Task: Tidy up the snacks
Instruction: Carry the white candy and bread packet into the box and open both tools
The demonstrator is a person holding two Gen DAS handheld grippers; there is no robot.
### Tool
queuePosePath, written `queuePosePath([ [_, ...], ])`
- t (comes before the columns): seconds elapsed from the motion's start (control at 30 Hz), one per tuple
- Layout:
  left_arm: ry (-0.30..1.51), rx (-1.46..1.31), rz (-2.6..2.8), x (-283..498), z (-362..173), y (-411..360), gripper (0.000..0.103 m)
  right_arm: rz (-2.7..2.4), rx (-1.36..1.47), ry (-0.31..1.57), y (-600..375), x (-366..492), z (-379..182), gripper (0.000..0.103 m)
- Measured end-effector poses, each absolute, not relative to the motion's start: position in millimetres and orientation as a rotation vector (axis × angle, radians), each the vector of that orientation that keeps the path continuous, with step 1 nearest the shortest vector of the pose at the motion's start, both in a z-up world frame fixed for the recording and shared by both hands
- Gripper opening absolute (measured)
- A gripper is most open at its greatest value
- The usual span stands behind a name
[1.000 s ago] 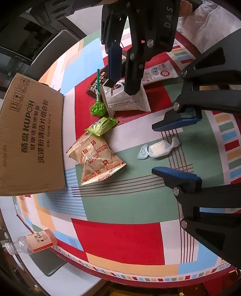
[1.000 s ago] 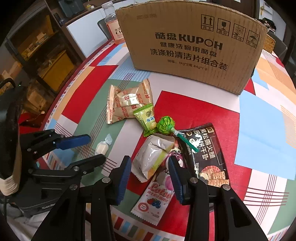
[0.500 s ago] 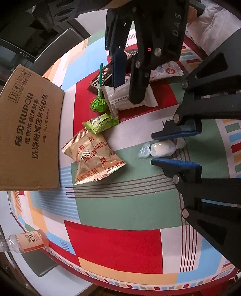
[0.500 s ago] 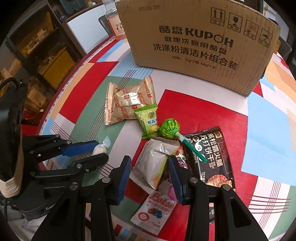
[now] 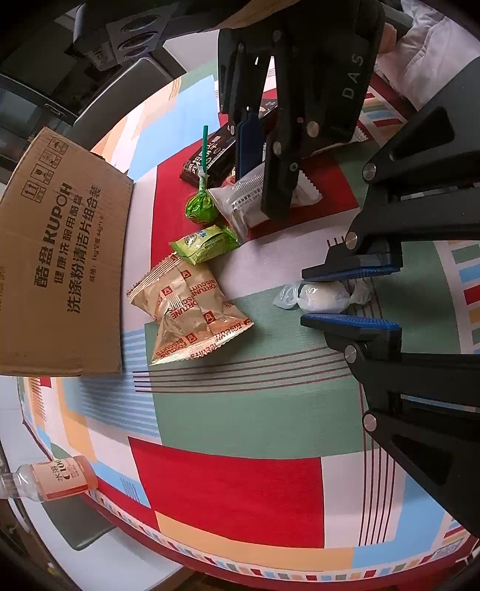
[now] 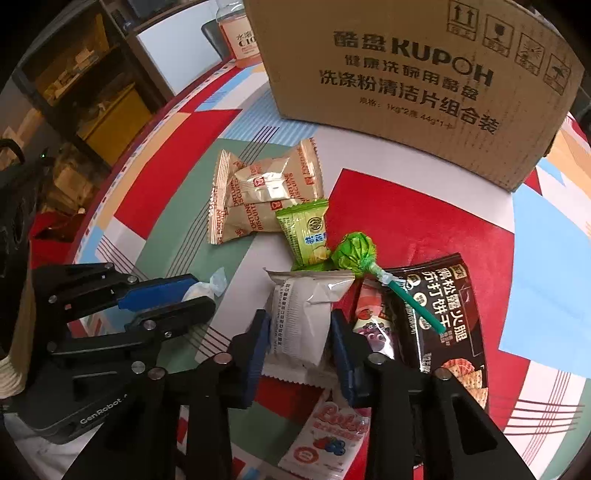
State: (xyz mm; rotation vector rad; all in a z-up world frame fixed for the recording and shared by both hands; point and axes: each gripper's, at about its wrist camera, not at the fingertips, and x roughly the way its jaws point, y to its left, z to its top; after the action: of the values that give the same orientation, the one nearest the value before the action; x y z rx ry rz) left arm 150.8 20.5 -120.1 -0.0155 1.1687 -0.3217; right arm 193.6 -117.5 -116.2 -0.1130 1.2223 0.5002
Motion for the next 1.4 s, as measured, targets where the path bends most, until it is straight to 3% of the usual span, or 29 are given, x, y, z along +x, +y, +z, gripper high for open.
queuePosePath([
  [0.4, 1.076, -0.010, -0.298, 151, -91, 25, 0.018, 0.502, -0.119, 1.129, -121, 186, -89, 0.031],
  [1.4, 0.642, 0.058, -0.295, 194, 54, 12, 0.018, 0.426, -0.054, 0.710, -148, 224, 48, 0.031],
])
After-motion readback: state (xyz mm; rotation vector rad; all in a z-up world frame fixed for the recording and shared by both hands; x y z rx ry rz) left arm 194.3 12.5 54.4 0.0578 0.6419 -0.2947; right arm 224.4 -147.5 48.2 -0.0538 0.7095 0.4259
